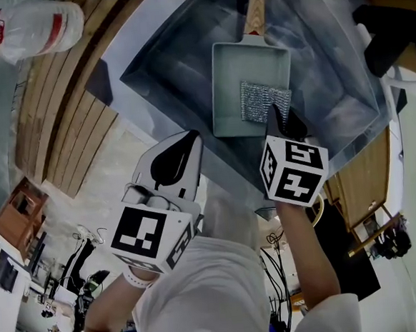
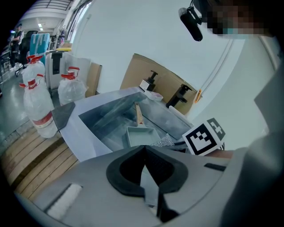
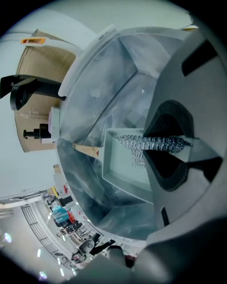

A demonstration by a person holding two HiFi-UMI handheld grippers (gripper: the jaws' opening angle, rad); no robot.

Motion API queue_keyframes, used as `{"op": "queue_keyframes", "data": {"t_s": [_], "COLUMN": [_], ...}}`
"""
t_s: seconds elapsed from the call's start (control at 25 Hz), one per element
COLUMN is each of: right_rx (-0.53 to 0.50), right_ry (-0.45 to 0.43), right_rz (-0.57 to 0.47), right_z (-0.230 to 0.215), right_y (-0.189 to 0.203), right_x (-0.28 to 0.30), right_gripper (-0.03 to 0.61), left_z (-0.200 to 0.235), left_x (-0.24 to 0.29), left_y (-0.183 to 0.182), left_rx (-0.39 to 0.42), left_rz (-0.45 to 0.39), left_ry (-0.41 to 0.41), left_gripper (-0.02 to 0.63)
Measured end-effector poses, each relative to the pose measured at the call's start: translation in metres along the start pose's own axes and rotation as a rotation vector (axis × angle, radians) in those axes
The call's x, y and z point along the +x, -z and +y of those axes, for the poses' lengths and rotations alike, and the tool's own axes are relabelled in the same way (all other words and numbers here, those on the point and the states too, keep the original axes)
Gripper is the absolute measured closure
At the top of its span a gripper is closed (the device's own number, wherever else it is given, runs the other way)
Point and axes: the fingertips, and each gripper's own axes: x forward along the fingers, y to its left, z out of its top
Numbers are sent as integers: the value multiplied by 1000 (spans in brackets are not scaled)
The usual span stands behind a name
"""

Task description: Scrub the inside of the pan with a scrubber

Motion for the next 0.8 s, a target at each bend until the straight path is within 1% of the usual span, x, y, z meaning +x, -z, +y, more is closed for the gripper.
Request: {"op": "queue_keyframes", "data": {"t_s": [0.12,0.32,0.44,0.64,0.8], "right_rx": [-42,-61,-72,-53,-49], "right_ry": [68,162,201,265,281], "right_rz": [-2,2,0,-28,-48], "right_z": [-15,-31,-32,-34,-35], "right_y": [2,1,0,-4,-15], "right_x": [-4,-10,-14,-19,-16], "right_gripper": [512,511,511,511,511], "left_z": [-2,-3,-3,-1,0], "left_x": [1,0,-1,-2,-3], "left_y": [-1,-3,-2,-1,0], "left_rx": [-3,-2,-3,-6,-10], "left_rz": [-1,-8,-9,-10,-12], "left_ry": [5,11,9,7,5], "left_gripper": [609,609,609,609,609]}}
